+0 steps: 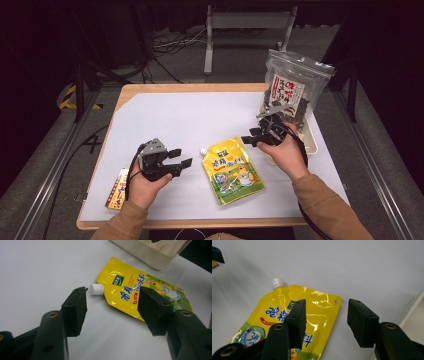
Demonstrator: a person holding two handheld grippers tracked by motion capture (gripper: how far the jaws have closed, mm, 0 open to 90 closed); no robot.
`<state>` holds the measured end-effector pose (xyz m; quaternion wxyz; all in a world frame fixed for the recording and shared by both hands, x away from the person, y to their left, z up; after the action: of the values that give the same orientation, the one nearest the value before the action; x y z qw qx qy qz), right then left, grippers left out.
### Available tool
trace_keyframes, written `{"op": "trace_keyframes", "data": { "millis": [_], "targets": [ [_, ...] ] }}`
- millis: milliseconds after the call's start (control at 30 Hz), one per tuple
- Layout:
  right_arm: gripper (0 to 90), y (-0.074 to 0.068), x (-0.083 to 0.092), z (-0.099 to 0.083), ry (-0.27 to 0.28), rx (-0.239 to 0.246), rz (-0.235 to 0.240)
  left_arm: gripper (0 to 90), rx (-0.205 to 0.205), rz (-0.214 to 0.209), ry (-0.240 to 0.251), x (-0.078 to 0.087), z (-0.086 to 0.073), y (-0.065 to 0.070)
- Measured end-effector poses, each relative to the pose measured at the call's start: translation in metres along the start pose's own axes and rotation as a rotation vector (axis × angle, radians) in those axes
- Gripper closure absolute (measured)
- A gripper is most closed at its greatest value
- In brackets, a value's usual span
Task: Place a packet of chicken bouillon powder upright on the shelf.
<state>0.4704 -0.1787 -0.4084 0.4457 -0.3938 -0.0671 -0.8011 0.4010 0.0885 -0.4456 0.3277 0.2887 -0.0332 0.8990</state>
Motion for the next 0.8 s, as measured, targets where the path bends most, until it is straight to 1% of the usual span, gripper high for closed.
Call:
{"op": "trace_keyframes", "data": {
  "millis": [67,133,233,267,300,333,367,400,433,467,533,600,667,700,733,800],
  "targets": [
    [50.2,0.002,-0.006,-0.003,-0.017,-0.003,-0.015,42.4,0.003,0.006,-0.013,-0.004,-0.001,0.001],
    [50.1,0.004,-0.012,-0.007,-0.037,-0.015,-0.032,42.4,0.003,0.001,-0.024,-0.008,-0.004,0.003],
    [49.3,0.004,-0.014,-0.008,-0.043,-0.026,-0.029,42.4,0.004,0.000,-0.035,-0.012,-0.006,0.004],
    [49.3,0.004,-0.020,-0.011,-0.053,-0.046,-0.029,42.4,0.004,0.000,-0.035,-0.012,-0.006,0.004],
    [48.0,0.004,-0.020,-0.011,-0.053,-0.046,-0.029,42.4,0.012,0.001,-0.051,-0.015,-0.008,0.006],
    [47.7,0.004,-0.023,-0.013,-0.068,-0.052,-0.034,42.4,0.015,0.004,-0.065,-0.017,-0.009,0.006],
    [47.9,0.004,-0.026,-0.014,-0.076,-0.056,-0.038,41.9,0.011,0.014,-0.081,-0.018,-0.010,0.006],
    [48.2,0.005,-0.027,-0.015,-0.084,-0.055,-0.046,41.5,0.024,0.022,-0.100,-0.019,-0.012,0.007],
    [48.3,0.005,-0.029,-0.016,-0.092,-0.058,-0.057,41.9,0.018,0.029,-0.111,-0.020,-0.013,0.007],
    [48.3,0.005,-0.030,-0.016,-0.099,-0.059,-0.069,42.3,0.026,0.034,-0.124,-0.021,-0.014,0.008],
    [47.7,0.004,-0.033,-0.017,-0.107,-0.077,-0.073,43.0,0.023,0.034,-0.133,-0.023,-0.016,0.008],
    [46.5,0.004,-0.036,-0.018,-0.117,-0.081,-0.081,43.1,0.036,0.028,-0.141,-0.025,-0.017,0.009],
    [44.5,0.004,-0.039,-0.018,-0.118,-0.081,-0.092,43.0,0.038,0.021,-0.145,-0.026,-0.018,0.009],
    [43.8,0.005,-0.041,-0.018,-0.116,-0.082,-0.093,42.9,0.046,0.020,-0.150,-0.027,-0.018,0.010],
    [43.8,0.005,-0.041,-0.018,-0.116,-0.082,-0.093,42.6,0.046,0.020,-0.150,-0.027,-0.018,0.010],
    [40.2,0.005,-0.046,-0.019,-0.110,-0.090,-0.095,42.4,0.044,0.011,-0.153,-0.028,-0.019,0.011]
  ]
}}
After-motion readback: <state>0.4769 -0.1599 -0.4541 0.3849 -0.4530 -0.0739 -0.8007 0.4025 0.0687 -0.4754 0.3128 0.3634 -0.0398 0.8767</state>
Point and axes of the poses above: each handheld gripper's, and its own axes: x roughly backward along the jaws, z roughly out of its top, y roughly to its right, the point moved 7 cm from there along -x, roughly forward along the jaws, and after that the axes turned 12 degrees about z, right-handed, at the moved point
